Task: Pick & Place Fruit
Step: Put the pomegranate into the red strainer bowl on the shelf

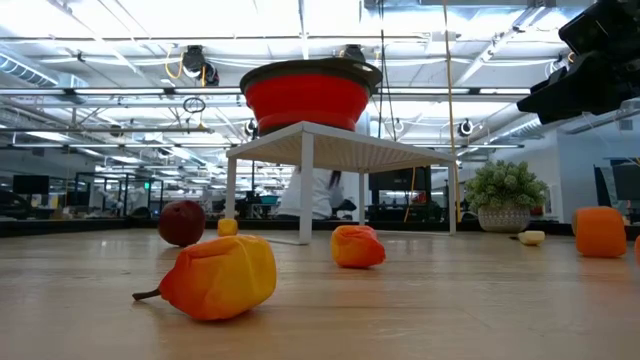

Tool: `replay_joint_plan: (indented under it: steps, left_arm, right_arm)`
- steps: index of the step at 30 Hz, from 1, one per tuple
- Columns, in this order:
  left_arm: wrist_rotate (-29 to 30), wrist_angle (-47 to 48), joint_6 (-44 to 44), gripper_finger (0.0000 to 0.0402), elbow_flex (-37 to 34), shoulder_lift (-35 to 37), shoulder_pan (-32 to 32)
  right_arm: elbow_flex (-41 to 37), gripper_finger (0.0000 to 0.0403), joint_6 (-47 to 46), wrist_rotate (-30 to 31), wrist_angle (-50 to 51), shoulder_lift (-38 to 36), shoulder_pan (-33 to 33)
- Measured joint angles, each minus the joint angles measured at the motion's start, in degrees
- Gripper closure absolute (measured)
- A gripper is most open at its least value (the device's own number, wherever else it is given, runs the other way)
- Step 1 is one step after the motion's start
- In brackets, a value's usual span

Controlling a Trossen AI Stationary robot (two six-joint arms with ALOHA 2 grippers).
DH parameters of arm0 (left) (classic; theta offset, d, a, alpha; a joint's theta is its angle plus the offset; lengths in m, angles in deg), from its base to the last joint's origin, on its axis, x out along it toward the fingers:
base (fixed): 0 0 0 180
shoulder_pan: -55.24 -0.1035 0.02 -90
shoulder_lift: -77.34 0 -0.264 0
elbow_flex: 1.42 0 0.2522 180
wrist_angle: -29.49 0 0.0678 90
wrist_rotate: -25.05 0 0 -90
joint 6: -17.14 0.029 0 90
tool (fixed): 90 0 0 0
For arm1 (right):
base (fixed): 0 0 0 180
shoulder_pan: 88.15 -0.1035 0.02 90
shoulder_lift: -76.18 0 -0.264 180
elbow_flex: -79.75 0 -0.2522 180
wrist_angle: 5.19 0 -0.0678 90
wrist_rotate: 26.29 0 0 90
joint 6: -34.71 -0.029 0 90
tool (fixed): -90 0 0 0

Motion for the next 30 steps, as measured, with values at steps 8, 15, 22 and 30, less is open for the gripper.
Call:
replay_joint_plan:
  steps: [8, 15, 22, 30]
  left_arm:
    - [-0.18, 2.01, -12.29, 0.0146, 0.0, -3.32, 6.24]
    - [-1.6, 3.01, -19.98, 0.0146, 0.0, -8.35, 11.43]
    - [-2.45, 3.07, -25.48, 0.0146, 0.0, -13.67, 15.38]
    - [-4.87, 4.07, -29.71, 0.0146, -0.02, -18.68, 19.2]
  right_arm:
    - [-4.27, 0.0403, -0.01, -0.06, -0.09, 0.03, 0.01]
    - [-5.23, 0.0403, 0.25, -0.07, -4.93, 0.0, 0.0]
    - [-5.5, 0.0403, 2.92, -3.75, -9.92, 0.0, -0.01]
    - [-5.5, 0.0403, 3.68, -11.74, -9.99, 0.02, -0.01]
